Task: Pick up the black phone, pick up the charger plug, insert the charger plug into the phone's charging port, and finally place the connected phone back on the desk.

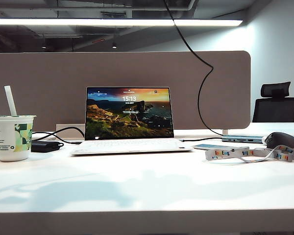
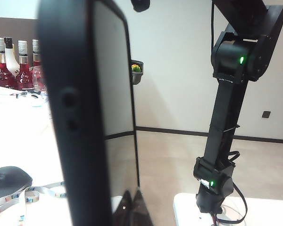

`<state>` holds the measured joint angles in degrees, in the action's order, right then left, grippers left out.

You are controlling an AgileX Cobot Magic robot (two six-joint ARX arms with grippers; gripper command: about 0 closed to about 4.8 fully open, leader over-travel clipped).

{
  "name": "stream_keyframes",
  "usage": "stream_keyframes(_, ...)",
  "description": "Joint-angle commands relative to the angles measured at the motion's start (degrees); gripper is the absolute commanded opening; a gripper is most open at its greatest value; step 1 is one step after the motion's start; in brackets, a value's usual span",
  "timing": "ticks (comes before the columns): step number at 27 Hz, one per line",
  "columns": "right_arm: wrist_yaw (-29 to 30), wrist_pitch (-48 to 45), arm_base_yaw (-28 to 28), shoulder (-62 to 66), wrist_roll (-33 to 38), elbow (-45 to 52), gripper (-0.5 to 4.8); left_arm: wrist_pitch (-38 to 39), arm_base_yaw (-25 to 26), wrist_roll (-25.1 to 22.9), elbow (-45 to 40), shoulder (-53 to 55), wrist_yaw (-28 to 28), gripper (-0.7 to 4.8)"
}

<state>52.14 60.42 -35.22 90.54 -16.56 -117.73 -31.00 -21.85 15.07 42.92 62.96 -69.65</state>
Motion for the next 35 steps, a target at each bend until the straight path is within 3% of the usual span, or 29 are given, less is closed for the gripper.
stream_keyframes(1,-1.22,0.31,-0.24,-0.26,0.0,-0.17,-0.07,-2.1,-0.02,-0.26,0.52,-0.37,-0.02,-0.06)
stream_keyframes(25,2.12,2.19,-0.24,-0.28,-3.26,-0.2,-0.07,-2.03,0.0,-3.08,0.52,-0.37,-0.02,-0.06)
stream_keyframes(35,-2.21,4.11,-0.07,-0.52,-4.76,-0.2,-0.06,-2.03,0.0,-3.08,0.52,-0.37,0.04,-0.06)
